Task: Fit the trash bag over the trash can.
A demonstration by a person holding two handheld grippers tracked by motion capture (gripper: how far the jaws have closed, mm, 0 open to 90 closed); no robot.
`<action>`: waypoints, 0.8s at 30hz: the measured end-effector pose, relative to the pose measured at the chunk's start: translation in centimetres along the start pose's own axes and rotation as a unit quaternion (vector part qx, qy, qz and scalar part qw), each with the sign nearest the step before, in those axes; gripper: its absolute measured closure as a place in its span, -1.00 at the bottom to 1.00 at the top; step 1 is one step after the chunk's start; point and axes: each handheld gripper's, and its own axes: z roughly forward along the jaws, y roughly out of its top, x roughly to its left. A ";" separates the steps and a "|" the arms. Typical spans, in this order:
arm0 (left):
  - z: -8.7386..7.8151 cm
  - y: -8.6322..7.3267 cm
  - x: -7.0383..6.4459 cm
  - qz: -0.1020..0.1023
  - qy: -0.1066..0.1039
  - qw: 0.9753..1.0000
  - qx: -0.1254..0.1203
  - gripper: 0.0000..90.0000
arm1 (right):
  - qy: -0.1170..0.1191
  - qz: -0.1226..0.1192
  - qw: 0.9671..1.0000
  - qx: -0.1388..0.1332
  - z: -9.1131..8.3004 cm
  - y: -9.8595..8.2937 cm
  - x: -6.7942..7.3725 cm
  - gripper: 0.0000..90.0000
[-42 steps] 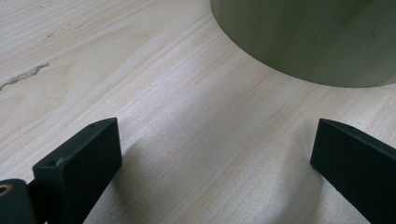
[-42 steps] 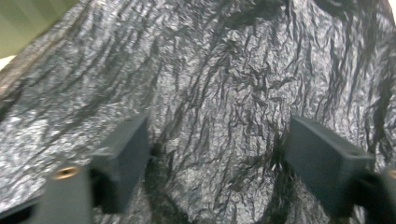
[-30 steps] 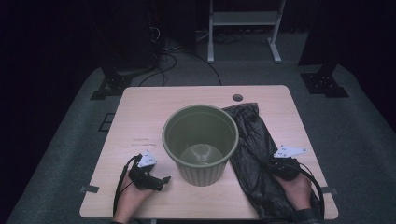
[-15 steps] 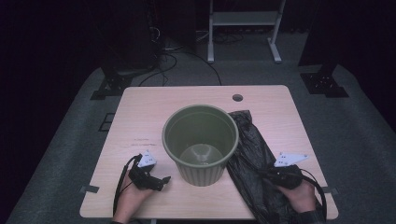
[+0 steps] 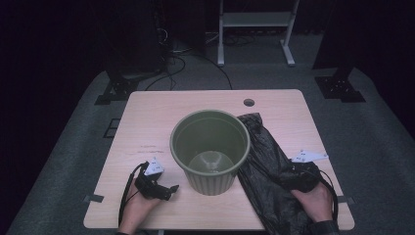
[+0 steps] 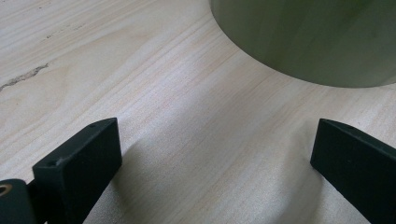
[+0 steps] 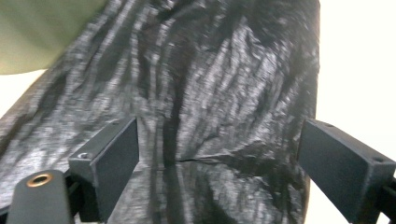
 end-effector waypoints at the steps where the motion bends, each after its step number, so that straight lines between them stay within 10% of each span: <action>1: 0.0 0.0 0.0 0.000 0.000 1.000 0.000 -0.99 | -0.002 0.004 1.000 0.004 0.2 -0.1 -0.3 -0.76; 13: 0.0 0.0 0.0 0.000 0.000 1.000 0.000 -0.99 | 0.004 0.045 0.998 0.039 1.6 -1.0 -2.2 -0.76; 24: 0.0 0.0 0.0 0.000 0.000 1.000 0.000 -0.99 | 0.049 0.042 0.997 0.036 2.9 0.4 -0.8 -0.76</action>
